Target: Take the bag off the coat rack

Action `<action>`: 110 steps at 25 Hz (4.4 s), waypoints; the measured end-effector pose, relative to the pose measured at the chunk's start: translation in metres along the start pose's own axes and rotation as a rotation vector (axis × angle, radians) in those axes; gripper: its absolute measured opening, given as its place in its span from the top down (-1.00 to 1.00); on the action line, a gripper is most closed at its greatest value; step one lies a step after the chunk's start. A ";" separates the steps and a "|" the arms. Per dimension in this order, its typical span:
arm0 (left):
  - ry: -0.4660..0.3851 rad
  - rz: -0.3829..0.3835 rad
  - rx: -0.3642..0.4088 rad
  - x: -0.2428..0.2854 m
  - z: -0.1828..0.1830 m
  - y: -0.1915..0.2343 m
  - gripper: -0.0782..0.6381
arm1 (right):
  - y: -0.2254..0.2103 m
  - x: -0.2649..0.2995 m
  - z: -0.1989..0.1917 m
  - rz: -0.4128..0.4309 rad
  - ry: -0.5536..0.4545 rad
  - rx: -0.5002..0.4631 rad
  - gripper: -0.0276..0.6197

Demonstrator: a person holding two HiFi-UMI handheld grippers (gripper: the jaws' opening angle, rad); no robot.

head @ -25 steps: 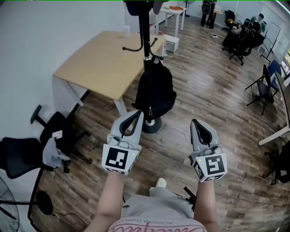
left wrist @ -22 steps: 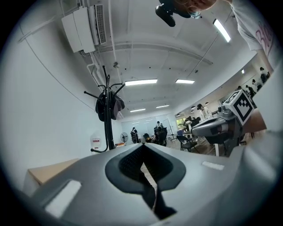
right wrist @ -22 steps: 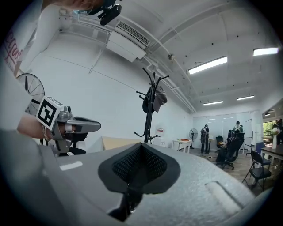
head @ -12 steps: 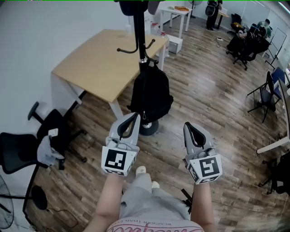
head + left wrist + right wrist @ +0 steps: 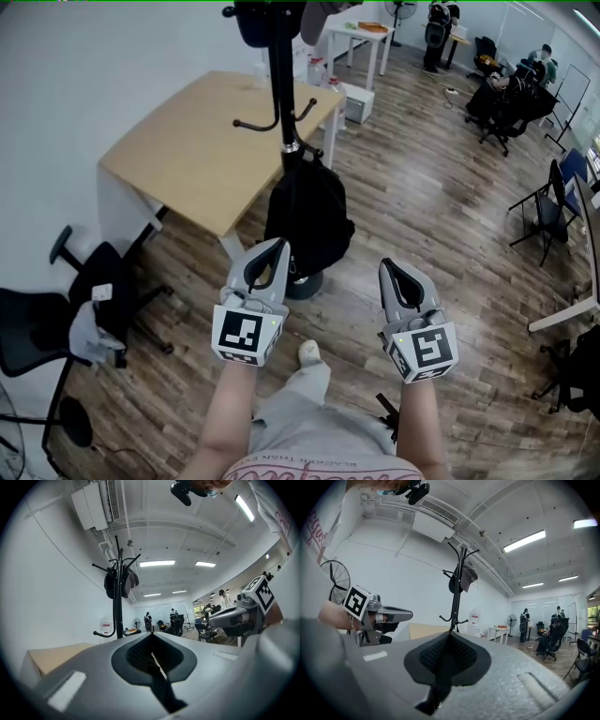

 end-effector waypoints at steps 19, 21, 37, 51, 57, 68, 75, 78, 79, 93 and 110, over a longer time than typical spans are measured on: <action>0.135 0.040 -0.149 0.110 -0.076 0.078 -0.18 | -0.061 0.167 -0.009 0.156 0.020 0.109 0.08; 0.152 0.057 -0.153 0.116 -0.082 0.083 -0.38 | -0.064 0.178 -0.013 0.168 0.030 0.121 -0.06; 0.255 0.072 -0.143 0.127 -0.120 0.072 -0.69 | -0.080 0.221 -0.064 0.242 0.136 0.107 -0.52; 0.385 0.091 -0.204 0.138 -0.163 0.059 -0.52 | -0.099 0.264 -0.128 0.304 0.307 0.142 -0.37; 0.476 0.054 -0.219 0.152 -0.186 0.055 -0.45 | -0.096 0.283 -0.150 0.332 0.393 0.044 -0.35; 0.518 0.033 -0.224 0.171 -0.215 0.056 -0.26 | -0.101 0.319 -0.183 0.377 0.506 0.006 -0.20; 0.517 0.022 -0.219 0.179 -0.228 0.056 -0.16 | -0.093 0.333 -0.196 0.439 0.511 -0.002 -0.18; 0.512 0.015 -0.219 0.182 -0.233 0.055 -0.11 | -0.092 0.336 -0.198 0.454 0.486 0.010 -0.18; 0.508 0.016 -0.218 0.183 -0.234 0.055 -0.10 | -0.092 0.337 -0.198 0.454 0.481 0.010 -0.17; 0.481 0.065 -0.258 0.179 -0.237 0.069 0.49 | -0.097 0.330 -0.195 0.424 0.501 0.101 0.65; 0.521 0.042 -0.276 0.164 -0.201 0.049 0.53 | -0.096 0.294 -0.167 0.433 0.560 0.028 0.77</action>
Point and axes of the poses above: the fingertips, and each gripper's own axes: x forward along the fingers, y to its left, z out of its top, the point moved 8 cm from there along -x, backward along the fingers, and after that the axes turned 8 degrees about x, right-handed, at the moved point
